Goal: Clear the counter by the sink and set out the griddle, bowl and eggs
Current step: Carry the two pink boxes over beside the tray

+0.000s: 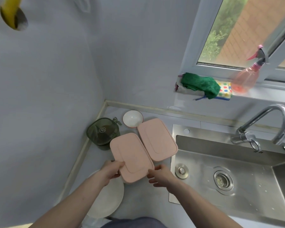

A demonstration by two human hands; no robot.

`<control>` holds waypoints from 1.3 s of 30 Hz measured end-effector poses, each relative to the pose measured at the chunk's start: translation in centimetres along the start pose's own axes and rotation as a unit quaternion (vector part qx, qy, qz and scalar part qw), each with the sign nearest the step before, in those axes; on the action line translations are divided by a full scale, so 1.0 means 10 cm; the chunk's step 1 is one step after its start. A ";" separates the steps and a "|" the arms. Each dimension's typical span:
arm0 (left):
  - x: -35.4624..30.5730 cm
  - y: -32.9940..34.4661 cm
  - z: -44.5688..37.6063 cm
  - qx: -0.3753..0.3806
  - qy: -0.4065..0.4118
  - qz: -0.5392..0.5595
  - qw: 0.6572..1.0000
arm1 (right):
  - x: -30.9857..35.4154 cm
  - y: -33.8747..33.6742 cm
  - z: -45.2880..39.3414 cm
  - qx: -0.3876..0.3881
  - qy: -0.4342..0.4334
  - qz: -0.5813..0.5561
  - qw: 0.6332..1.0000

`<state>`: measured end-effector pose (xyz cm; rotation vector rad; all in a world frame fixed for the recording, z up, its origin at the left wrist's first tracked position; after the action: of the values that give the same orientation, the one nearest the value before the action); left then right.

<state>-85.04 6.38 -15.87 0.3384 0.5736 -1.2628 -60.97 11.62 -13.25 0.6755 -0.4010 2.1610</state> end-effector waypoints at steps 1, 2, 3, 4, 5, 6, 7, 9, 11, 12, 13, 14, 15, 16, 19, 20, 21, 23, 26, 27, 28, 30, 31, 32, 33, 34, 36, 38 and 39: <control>0.00 -0.01 0.00 0.000 0.000 -0.003 1.000 | 0.00 0.00 0.00 -0.001 0.000 0.000 1.000; 0.01 -0.02 0.00 0.000 0.003 -0.004 1.000 | 0.00 0.00 0.00 -0.002 0.000 -0.001 1.000; 0.01 -0.03 0.01 0.001 0.005 -0.007 1.000 | 0.00 0.00 0.01 -0.003 0.000 -0.001 1.000; 0.00 -0.03 0.00 0.001 0.009 -0.006 1.000 | 0.01 0.00 0.02 -0.002 0.000 -0.002 1.000; -0.01 -0.04 0.02 0.000 0.013 -0.008 1.000 | 0.01 -0.02 0.04 -0.002 0.000 0.000 1.000; -0.02 -0.04 0.02 0.001 0.020 -0.006 1.000 | 0.01 -0.04 0.05 0.000 0.000 0.005 1.000; -0.04 -0.03 0.02 0.003 0.023 -0.005 1.000 | 0.00 -0.06 0.05 0.003 0.002 0.013 1.000; -0.08 -0.01 0.06 0.010 0.030 -0.003 1.000 | -0.04 -0.16 0.04 -0.002 0.014 0.038 0.999; -0.11 0.02 0.12 0.006 0.032 -0.007 0.999 | -0.08 -0.30 0.01 -0.032 0.026 0.044 0.998; -0.11 0.03 0.14 0.002 0.033 -0.006 0.999 | -0.09 -0.37 -0.01 -0.051 0.028 0.030 0.998; -0.11 0.04 0.17 -0.002 0.031 -0.004 1.000 | -0.08 -0.44 -0.02 -0.068 0.026 0.009 0.997; -0.12 0.05 0.21 -0.005 0.031 -0.003 1.000 | -0.06 -0.49 -0.04 -0.083 0.020 -0.017 0.996; -0.13 0.05 0.24 -0.008 0.030 -0.001 0.999 | -0.02 -0.55 -0.06 -0.092 0.014 -0.043 0.995; -0.13 0.06 0.26 -0.013 0.030 0.003 0.999 | 0.00 -0.57 -0.09 -0.096 0.009 -0.069 0.993; -0.12 0.05 0.31 -0.022 0.024 0.016 0.999 | 0.03 -0.61 -0.19 -0.096 0.016 -0.106 0.990; -0.12 0.05 0.33 -0.024 0.024 0.019 0.999 | 0.02 -0.61 -0.22 -0.096 0.020 -0.107 0.989; -0.12 0.04 0.34 -0.025 0.022 0.021 0.999 | 0.01 -0.61 -0.24 -0.099 0.021 -0.110 0.989; -0.13 0.02 0.38 -0.014 0.021 0.029 0.999 | 0.00 -0.59 -0.27 -0.104 0.012 -0.118 0.988; -0.18 0.02 0.44 0.000 0.032 0.047 0.998 | 0.01 -0.58 -0.28 -0.110 0.000 -0.132 0.985; -0.20 0.01 0.45 -0.001 0.038 0.046 0.998 | 0.00 -0.58 -0.28 -0.113 -0.001 -0.133 0.985; -0.21 0.00 0.46 -0.004 0.045 0.043 0.998 | -0.01 -0.57 -0.28 -0.114 -0.003 -0.134 0.984; -0.23 -0.05 0.47 -0.014 0.057 0.037 0.998 | -0.03 -0.54 -0.26 -0.115 -0.005 -0.139 0.984; -0.24 -0.09 0.48 -0.021 0.062 0.031 0.997 | -0.04 -0.52 -0.25 -0.113 -0.004 -0.143 0.983; -0.24 -0.12 0.49 -0.029 0.066 0.025 0.997 | -0.07 -0.49 -0.23 -0.113 -0.002 -0.148 0.983; -0.25 -0.15 0.51 -0.035 0.072 0.020 0.997 | -0.10 -0.46 -0.21 -0.112 -0.001 -0.152 0.982; -0.25 -0.18 0.53 -0.039 0.077 0.016 0.996 | -0.14 -0.43 -0.19 -0.110 0.000 -0.156 0.982; -0.27 -0.22 0.58 -0.037 0.086 0.013 0.996 | -0.25 -0.32 -0.13 -0.102 0.003 -0.163 0.981; -0.29 -0.26 0.62 -0.032 0.098 0.008 0.995 | -0.41 -0.21 -0.04 -0.083 0.008 -0.171 0.982; -0.30 -0.28 0.64 -0.032 0.104 0.004 0.994 | -0.48 -0.17 0.02 -0.070 0.012 -0.170 0.983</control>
<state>-86.90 4.51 -8.71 0.4220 0.7872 -1.2056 -57.08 9.63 -15.83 0.5905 -0.3896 1.7988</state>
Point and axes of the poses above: each hand's wrist, its own z-axis away from the middle knuckle, its own y-axis out of the palm, x = y × z, the point moved 5 cm from there along -z, towards the middle knuckle, and after that the axes turned 8 degrees about x, right-handed, at the moved point
